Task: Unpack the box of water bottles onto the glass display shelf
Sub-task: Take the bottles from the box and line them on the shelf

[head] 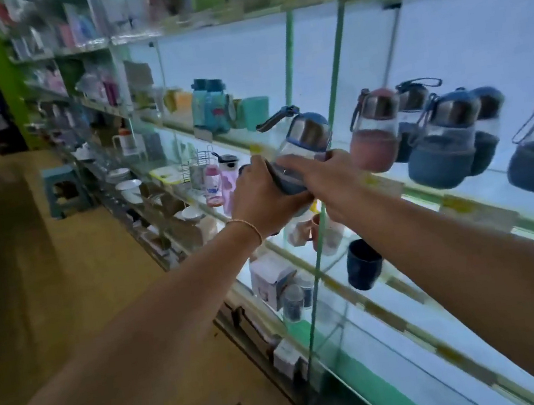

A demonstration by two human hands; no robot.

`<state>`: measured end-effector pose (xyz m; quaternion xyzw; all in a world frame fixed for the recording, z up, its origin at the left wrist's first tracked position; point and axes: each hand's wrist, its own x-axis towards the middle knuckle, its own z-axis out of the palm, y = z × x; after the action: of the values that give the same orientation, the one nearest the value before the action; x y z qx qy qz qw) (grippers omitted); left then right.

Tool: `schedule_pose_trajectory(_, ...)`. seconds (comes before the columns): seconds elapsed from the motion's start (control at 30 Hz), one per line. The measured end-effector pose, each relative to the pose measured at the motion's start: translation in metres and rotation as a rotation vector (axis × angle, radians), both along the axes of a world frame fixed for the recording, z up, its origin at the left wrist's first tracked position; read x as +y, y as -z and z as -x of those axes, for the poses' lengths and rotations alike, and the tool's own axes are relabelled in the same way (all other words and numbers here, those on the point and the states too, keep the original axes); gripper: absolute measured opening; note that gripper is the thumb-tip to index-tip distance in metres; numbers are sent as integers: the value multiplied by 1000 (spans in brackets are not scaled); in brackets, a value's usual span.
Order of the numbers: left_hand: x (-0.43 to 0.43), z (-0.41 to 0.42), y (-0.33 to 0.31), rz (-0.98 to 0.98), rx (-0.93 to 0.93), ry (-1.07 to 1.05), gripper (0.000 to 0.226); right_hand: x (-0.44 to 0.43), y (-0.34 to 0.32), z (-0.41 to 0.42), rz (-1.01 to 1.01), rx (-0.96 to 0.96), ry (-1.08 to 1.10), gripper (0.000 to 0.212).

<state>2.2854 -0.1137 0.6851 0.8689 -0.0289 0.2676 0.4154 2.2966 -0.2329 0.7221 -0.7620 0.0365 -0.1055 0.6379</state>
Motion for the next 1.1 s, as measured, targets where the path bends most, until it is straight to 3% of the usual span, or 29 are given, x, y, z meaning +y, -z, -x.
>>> schedule_pose_trajectory(0.17,-77,-3,-42,10,-130,79,77,-73,-43,5,-13,-72,109,84)
schedule_pose_trajectory(0.33,-151,-1,-72,-48,-236,131,83,-147,-73,17,29,-143,180,64)
schedule_pose_trajectory(0.47,-204,-1,-80,-73,-302,148,94,-201,-84,27,106,-166,262,69)
schedule_pose_trajectory(0.63,-256,-1,-78,-184,-262,140,82,-248,-81,34,115,-165,322,78)
schedule_pose_trajectory(0.8,-294,-9,-67,-204,-232,175,84,-288,-70,38,145,-150,343,61)
schedule_pose_trajectory(0.97,-311,-5,-59,-247,-203,262,66,-306,-55,30,187,-129,353,75)
schedule_pose_trajectory(1.1,-316,-8,-47,-255,-126,273,85,-312,-42,25,212,-95,357,82)
